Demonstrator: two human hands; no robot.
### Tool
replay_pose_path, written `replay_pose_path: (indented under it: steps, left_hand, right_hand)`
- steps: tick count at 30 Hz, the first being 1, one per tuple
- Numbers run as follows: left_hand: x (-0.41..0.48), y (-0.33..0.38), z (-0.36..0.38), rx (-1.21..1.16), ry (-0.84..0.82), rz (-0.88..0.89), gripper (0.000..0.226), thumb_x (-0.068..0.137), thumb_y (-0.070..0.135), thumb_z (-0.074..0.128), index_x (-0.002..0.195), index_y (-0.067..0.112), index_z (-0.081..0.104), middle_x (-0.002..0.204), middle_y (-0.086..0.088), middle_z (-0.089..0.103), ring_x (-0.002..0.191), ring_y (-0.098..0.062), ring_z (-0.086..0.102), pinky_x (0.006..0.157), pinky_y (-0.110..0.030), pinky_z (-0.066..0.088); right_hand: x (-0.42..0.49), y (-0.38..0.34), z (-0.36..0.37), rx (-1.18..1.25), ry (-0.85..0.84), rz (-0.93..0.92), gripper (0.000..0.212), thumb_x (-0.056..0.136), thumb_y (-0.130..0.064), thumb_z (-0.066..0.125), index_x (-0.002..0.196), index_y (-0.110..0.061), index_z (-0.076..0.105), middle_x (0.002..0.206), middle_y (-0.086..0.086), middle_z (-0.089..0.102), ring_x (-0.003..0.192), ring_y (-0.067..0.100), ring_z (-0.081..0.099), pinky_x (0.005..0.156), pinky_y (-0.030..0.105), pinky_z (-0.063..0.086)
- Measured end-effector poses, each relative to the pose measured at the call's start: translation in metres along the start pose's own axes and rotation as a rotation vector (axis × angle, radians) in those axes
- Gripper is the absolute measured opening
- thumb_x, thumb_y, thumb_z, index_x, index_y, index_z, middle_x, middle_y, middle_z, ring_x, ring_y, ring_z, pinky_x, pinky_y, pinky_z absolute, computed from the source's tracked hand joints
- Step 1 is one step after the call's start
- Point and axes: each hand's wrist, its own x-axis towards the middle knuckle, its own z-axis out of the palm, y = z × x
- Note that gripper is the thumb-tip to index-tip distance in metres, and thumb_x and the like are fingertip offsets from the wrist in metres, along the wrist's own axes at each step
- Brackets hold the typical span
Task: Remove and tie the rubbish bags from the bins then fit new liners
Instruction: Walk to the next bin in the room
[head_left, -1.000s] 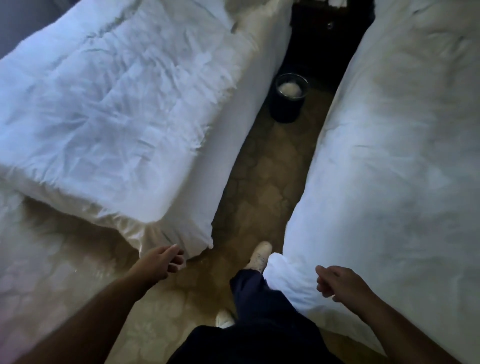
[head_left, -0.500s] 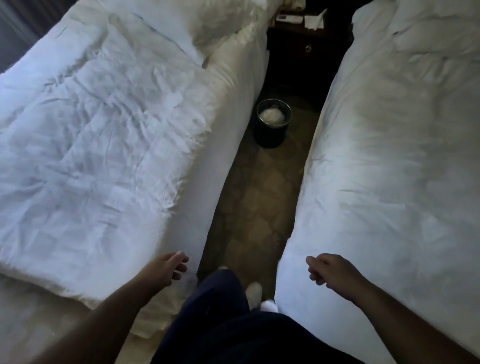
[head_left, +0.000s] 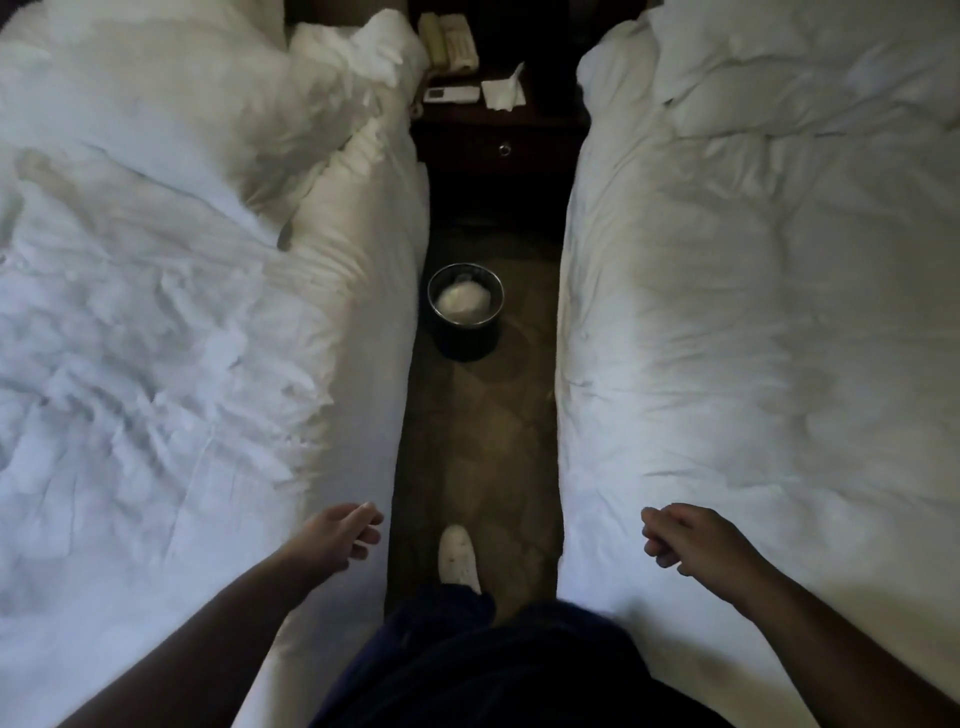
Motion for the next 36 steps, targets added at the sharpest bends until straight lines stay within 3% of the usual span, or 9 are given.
replay_pose_path:
  steps: [9, 17, 25, 36]
  left_hand:
    - [0.092, 0.162, -0.038, 0.145, -0.033, 0.105, 0.032, 0.104, 0.032, 0.044, 0.103, 0.012, 0.068, 0.099, -0.01, 0.07, 0.087, -0.025, 0.065, 0.071, -0.031, 0.048]
    - [0.157, 0.262, -0.043, 0.064, 0.039, 0.078, 0.031, 0.104, 0.033, 0.046, 0.101, 0.014, 0.07, 0.097, -0.01, 0.072, 0.083, -0.024, 0.066, 0.071, -0.032, 0.047]
    - [0.187, 0.306, -0.044, -0.119, 0.124, -0.032, 0.031, 0.105, 0.029, 0.044, 0.1, 0.011, 0.069, 0.091, -0.01, 0.067, 0.077, -0.022, 0.059, 0.068, -0.028, 0.042]
    - [0.259, 0.335, -0.092, -0.272, 0.117, -0.159, 0.032, 0.104, 0.035, 0.043, 0.103, 0.014, 0.068, 0.099, -0.014, 0.068, 0.081, -0.024, 0.059, 0.07, -0.031, 0.044]
  right_hand:
    - [0.067, -0.05, -0.058, 0.168, 0.054, 0.073, 0.031, 0.097, -0.031, 0.057, 0.081, -0.007, 0.068, 0.074, 0.0, 0.074, 0.063, 0.013, 0.065, 0.068, 0.03, 0.047]
    - [0.178, -0.119, -0.139, 0.125, -0.015, 0.072, 0.028, 0.094, -0.03, 0.059, 0.084, -0.005, 0.069, 0.076, 0.003, 0.075, 0.063, 0.015, 0.064, 0.066, 0.03, 0.046]
    - [0.276, -0.207, -0.204, -0.089, -0.135, 0.02, 0.031, 0.097, -0.036, 0.057, 0.086, -0.01, 0.069, 0.084, 0.006, 0.075, 0.07, 0.018, 0.066, 0.067, 0.029, 0.047]
    - [0.361, -0.365, -0.221, -0.318, -0.281, -0.055, 0.027, 0.102, -0.04, 0.052, 0.1, -0.017, 0.066, 0.1, 0.0, 0.072, 0.087, 0.015, 0.067, 0.068, 0.021, 0.047]
